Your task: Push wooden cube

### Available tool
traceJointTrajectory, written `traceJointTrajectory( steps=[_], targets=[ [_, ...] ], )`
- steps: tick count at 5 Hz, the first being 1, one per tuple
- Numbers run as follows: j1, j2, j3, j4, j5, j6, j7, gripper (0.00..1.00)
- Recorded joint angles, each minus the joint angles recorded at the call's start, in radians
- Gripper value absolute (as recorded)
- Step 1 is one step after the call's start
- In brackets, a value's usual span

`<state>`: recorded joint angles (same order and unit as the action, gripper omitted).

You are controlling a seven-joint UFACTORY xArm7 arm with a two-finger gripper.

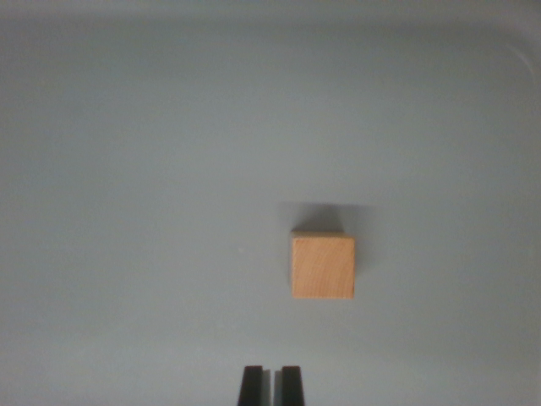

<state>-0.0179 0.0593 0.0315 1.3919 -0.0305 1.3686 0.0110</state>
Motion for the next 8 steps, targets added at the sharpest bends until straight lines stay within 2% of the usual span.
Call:
traceJointTrajectory(
  steps=[1, 2, 3, 4, 5, 6, 7, 8],
  targets=[
    [-0.0023, 0.007, -0.004, -0.04, -0.0029, -0.043, -0.002, 0.0],
    [-0.0023, 0.007, -0.004, -0.04, -0.0029, -0.043, -0.002, 0.0],
    [-0.0044, 0.013, -0.008, -0.078, -0.0057, -0.085, -0.005, 0.0],
    [-0.0044, 0.013, -0.008, -0.078, -0.0057, -0.085, -0.005, 0.0],
    [-0.0067, 0.021, -0.012, -0.12, -0.0087, -0.13, -0.007, 0.0],
    [-0.0067, 0.021, -0.012, -0.12, -0.0087, -0.13, -0.007, 0.0],
    [-0.0091, 0.028, -0.017, -0.162, -0.0119, -0.176, -0.009, 0.0],
    [-0.0091, 0.028, -0.017, -0.162, -0.0119, -0.176, -0.009, 0.0]
  ],
)
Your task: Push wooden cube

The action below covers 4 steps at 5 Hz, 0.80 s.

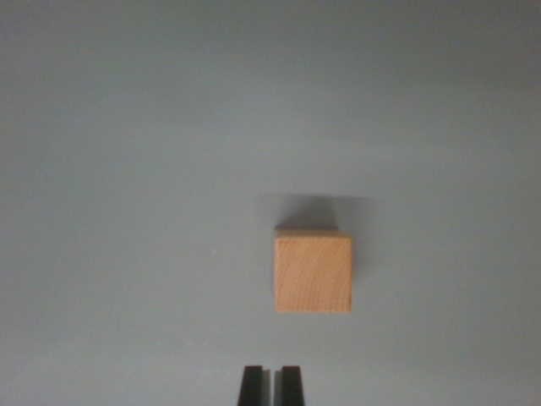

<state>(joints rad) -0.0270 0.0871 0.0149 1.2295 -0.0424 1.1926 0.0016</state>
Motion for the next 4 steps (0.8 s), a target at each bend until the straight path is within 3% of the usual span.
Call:
traceJointTrajectory(
  steps=[1, 2, 3, 4],
  targets=[
    [-0.0024, 0.007, -0.004, -0.043, -0.0032, -0.047, -0.003, 0.0],
    [-0.0024, 0.007, -0.004, -0.043, -0.0032, -0.047, -0.003, 0.0],
    [-0.0049, 0.015, -0.009, -0.087, -0.0064, -0.095, -0.005, 0.0],
    [-0.0049, 0.015, -0.009, -0.087, -0.0064, -0.095, -0.005, 0.0]
  ],
)
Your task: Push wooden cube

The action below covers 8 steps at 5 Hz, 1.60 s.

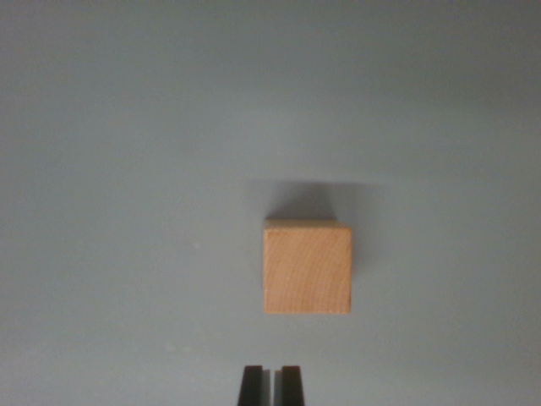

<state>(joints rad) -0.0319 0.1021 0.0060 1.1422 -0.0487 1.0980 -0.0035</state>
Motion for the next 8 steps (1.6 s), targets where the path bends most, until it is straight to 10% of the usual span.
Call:
traceJointTrajectory(
  steps=[8],
  targets=[
    [-0.0094, 0.029, -0.017, -0.167, -0.0122, -0.181, -0.01, 0.0]
  ],
)
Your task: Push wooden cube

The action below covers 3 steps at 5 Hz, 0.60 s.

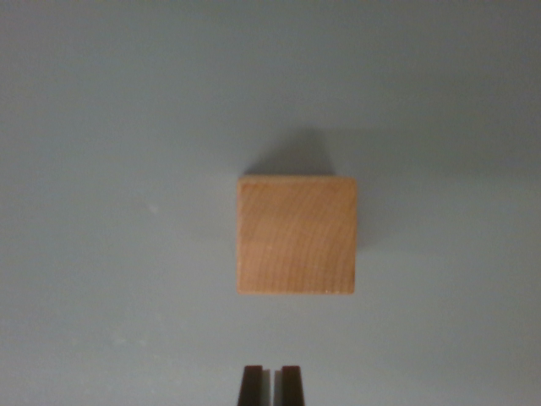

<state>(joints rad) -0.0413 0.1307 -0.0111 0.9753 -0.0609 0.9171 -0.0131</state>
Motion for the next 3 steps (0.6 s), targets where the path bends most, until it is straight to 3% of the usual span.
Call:
traceJointTrajectory(
  steps=[1, 2, 3],
  targets=[
    [-0.0022, 0.007, -0.004, -0.039, -0.0028, -0.042, -0.002, 0.0],
    [-0.0022, 0.007, -0.004, -0.039, -0.0028, -0.042, -0.002, 0.0],
    [-0.0042, 0.013, -0.008, -0.075, -0.0055, -0.081, -0.004, 0.0]
  ],
)
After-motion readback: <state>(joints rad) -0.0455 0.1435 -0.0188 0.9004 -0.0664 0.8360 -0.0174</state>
